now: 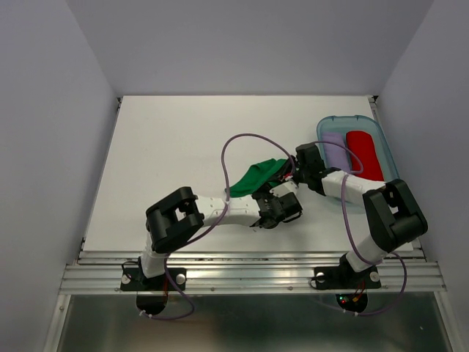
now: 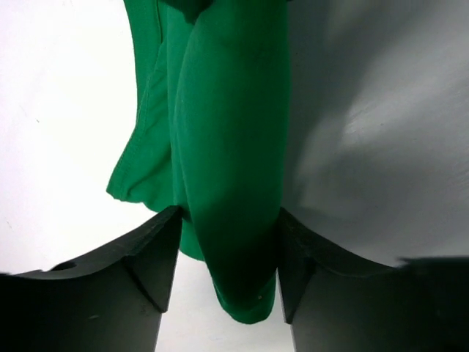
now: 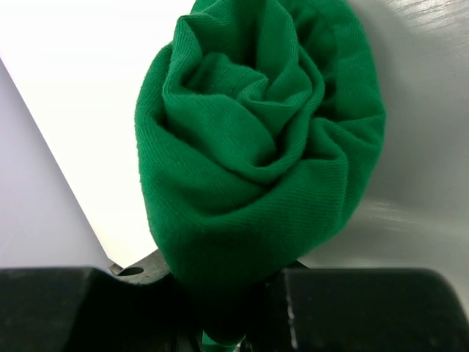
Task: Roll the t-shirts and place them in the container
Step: Roll the T-shirt to the center of the board.
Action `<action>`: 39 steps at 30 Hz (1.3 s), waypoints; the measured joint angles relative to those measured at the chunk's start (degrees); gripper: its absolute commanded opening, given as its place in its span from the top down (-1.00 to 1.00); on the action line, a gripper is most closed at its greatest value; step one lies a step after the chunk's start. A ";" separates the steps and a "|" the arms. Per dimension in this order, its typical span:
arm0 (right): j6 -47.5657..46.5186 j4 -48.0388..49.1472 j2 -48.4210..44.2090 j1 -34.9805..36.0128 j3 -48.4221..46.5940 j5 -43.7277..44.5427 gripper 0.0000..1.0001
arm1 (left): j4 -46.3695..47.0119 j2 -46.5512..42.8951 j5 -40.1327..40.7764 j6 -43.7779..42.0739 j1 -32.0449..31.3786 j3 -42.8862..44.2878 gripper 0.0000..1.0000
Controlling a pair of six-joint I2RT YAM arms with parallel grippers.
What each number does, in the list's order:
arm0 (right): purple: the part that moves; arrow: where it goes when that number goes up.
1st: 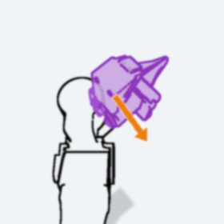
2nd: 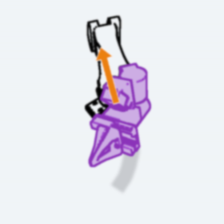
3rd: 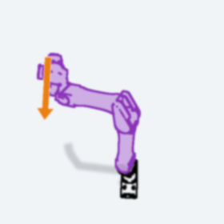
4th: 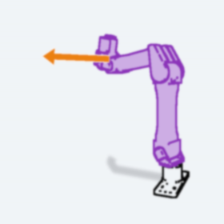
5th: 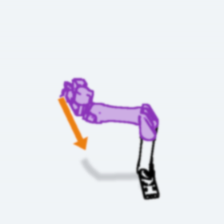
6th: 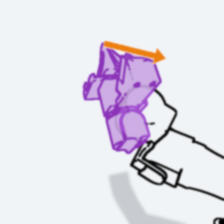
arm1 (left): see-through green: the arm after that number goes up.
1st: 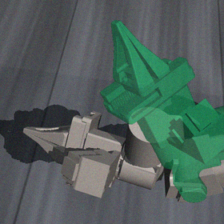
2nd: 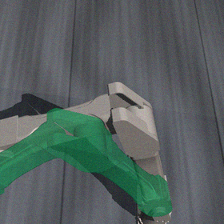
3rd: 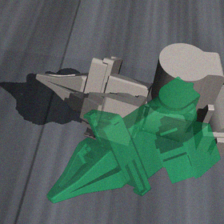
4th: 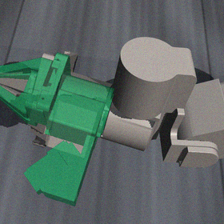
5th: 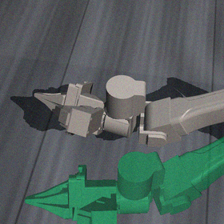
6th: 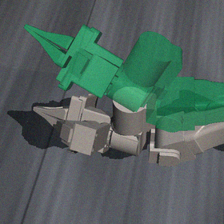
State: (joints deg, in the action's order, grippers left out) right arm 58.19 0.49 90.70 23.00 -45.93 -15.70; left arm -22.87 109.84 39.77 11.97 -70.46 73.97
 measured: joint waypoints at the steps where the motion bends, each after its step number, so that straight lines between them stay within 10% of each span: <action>1: -0.04 -0.04 0.00 0.00 0.00 0.00 0.99 | 0.24 0.24 0.17 -0.15 0.00 0.17 -0.03; 6: -0.44 -0.11 0.00 0.00 -0.02 0.02 0.76 | 0.81 0.92 0.70 -1.46 0.02 0.81 1.00; 11: -0.96 -0.24 0.00 -0.02 -0.02 0.20 -0.19 | 1.57 0.59 -4.26 -2.27 1.57 0.83 1.00; 15: -1.90 -1.46 -0.11 0.00 -0.15 0.63 -0.56 | 3.93 -2.38 -14.53 -2.49 5.49 -0.37 1.00; 39: -5.86 -14.53 -13.55 0.00 -4.28 10.47 -0.83 | 14.99 -10.05 -69.09 1.88 27.61 -11.21 1.00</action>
State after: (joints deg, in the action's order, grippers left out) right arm 52.34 -14.04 77.14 23.00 -50.22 -5.23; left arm -7.88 99.79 -29.32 13.85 -42.85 62.76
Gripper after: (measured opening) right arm 0.916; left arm 0.251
